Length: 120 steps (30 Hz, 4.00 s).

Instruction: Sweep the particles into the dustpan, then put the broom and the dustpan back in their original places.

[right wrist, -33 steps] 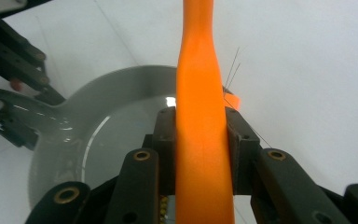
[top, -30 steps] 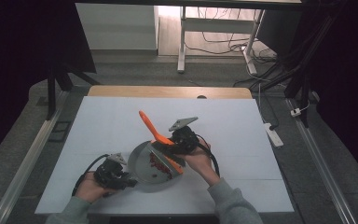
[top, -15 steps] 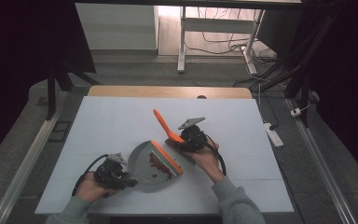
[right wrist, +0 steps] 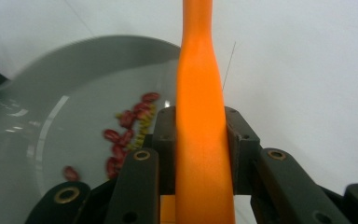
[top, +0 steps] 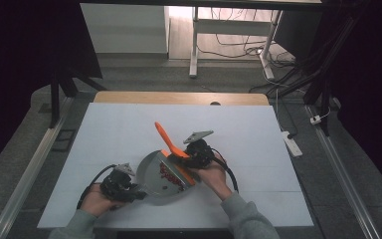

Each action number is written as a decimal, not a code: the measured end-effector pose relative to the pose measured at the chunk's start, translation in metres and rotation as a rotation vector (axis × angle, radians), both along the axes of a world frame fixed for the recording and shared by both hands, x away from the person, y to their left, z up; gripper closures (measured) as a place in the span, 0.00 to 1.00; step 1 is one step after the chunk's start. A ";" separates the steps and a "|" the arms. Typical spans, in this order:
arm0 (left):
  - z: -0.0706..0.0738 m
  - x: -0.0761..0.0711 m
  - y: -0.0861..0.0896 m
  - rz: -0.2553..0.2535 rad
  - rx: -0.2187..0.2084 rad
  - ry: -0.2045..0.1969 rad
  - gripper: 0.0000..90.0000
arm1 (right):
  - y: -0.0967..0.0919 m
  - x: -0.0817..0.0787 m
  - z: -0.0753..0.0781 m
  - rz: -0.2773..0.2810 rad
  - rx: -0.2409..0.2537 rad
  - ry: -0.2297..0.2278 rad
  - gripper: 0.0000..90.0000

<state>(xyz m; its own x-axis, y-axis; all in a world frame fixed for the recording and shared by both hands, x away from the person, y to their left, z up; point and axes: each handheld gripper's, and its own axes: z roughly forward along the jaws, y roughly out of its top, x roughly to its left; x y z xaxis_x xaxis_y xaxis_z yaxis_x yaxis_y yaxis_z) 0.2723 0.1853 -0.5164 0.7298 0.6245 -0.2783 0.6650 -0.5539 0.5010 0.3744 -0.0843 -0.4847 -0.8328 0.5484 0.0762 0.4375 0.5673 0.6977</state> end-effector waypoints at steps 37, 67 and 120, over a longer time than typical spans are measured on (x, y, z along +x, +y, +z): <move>0.002 0.000 0.004 0.043 -0.043 -0.036 0.68 | -0.037 -0.009 0.038 0.024 0.117 -0.087 0.79; 0.005 -0.013 0.026 0.276 -0.135 -0.094 0.68 | -0.110 -0.011 0.052 -0.060 0.159 -0.092 0.79; -0.009 -0.021 0.043 0.740 -0.108 -0.146 0.68 | -0.172 -0.049 0.025 -0.147 0.143 0.034 0.79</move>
